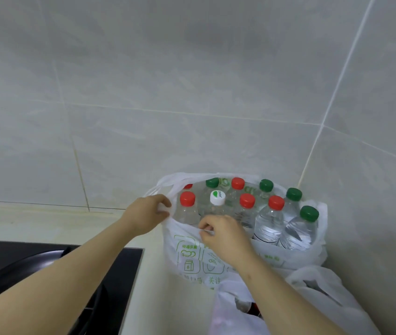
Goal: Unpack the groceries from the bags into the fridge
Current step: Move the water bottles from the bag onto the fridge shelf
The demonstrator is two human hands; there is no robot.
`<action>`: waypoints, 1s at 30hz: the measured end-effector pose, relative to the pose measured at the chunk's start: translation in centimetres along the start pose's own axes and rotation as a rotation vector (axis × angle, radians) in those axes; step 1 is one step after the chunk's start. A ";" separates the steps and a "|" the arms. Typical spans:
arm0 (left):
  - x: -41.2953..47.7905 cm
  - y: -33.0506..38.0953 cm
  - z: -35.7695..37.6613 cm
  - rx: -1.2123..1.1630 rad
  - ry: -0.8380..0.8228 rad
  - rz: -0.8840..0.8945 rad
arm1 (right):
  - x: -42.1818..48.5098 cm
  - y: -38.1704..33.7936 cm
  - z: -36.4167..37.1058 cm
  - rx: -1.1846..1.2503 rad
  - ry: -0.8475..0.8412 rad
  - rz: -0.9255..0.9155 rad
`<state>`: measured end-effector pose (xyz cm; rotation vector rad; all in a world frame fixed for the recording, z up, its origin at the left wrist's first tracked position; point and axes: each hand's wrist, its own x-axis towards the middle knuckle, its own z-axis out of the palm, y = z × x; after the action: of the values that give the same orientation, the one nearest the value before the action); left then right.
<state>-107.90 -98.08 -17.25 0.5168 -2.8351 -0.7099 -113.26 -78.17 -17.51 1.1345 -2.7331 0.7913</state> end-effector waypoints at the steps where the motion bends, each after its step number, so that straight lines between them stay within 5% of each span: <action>1: 0.2 -0.2 0.7 0.030 -0.038 -0.029 | 0.0 -0.1 0.0 -0.018 0.026 0.002; 4: 1.2 0.1 1.9 0.066 -0.062 -0.056 | 0.3 -0.6 -0.5 -0.026 0.187 -0.006; 8: 3.0 1.8 1.1 0.015 0.221 -0.019 | 1.6 -0.3 -1.9 -0.057 0.484 -0.074; 16: 7.3 2.0 0.9 -0.213 0.155 0.101 | 3.4 2.0 -2.4 -0.122 0.365 0.076; 23: 7.6 0.1 4.1 -0.022 -0.221 -0.224 | 3.2 2.7 -2.2 -0.068 0.416 0.074; 26: 6.5 -0.2 4.8 0.058 -0.154 -0.202 | 3.0 2.9 -2.5 -0.070 0.417 0.094; 30: 4.6 -0.2 5.4 0.098 0.173 -0.160 | 2.4 3.0 -2.7 -0.067 0.434 0.123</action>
<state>-113.41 -97.63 -21.63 0.7871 -2.6989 -0.5248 -117.41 -76.63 -15.87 0.6875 -2.4563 0.8373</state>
